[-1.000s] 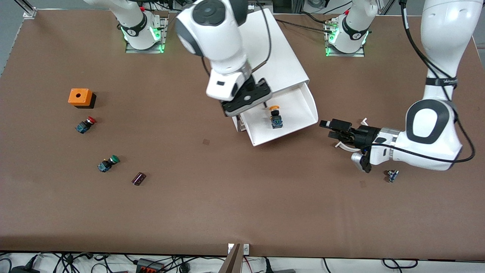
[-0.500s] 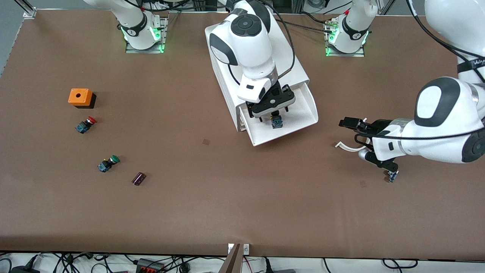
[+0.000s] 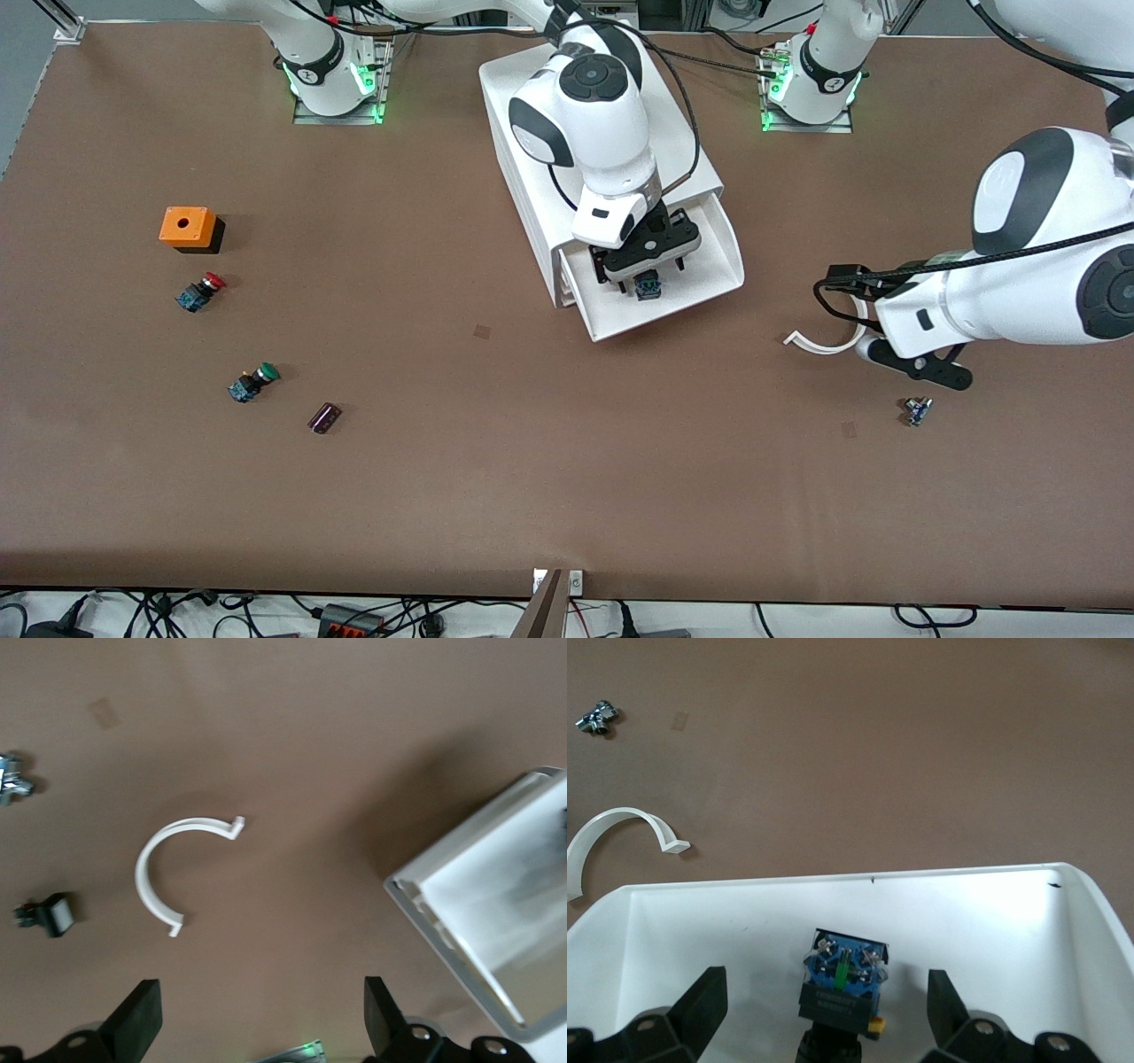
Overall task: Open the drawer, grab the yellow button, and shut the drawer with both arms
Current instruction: 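Lift the button out of the drawer with the right gripper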
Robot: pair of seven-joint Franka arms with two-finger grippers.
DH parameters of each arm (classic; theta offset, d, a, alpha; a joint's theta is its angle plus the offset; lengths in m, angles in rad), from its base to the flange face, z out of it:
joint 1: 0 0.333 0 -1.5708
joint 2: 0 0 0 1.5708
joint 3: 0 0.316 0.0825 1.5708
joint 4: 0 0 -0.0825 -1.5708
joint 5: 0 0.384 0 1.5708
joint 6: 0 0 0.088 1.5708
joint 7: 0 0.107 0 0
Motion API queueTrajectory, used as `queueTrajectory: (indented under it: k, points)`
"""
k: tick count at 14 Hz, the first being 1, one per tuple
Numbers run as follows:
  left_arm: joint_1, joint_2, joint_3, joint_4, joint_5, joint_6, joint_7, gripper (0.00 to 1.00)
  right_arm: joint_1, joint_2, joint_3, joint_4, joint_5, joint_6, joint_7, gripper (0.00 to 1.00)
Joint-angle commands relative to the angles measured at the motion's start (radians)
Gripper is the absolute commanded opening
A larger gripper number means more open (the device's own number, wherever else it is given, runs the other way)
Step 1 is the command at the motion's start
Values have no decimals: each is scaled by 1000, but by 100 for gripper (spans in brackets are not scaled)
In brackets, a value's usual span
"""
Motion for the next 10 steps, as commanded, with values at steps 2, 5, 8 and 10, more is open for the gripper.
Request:
queueTrajectory:
  k: [2, 5, 8, 10]
  points:
    - [-9, 11, 6, 111, 118, -14, -26, 100, 8, 20, -12, 34, -15, 0, 21, 86]
    - [-10, 13, 6, 128, 172, 15, -27, 100, 8, 24, -12, 31, -43, -1, 18, 77]
    - [4, 16, 1, 127, 158, 23, -26, 100, 8, 24, -10, 31, -64, -8, 16, 62]
    - [1, 14, -2, 125, 160, 21, -27, 100, 8, 24, -12, 31, -65, -11, 16, 53]
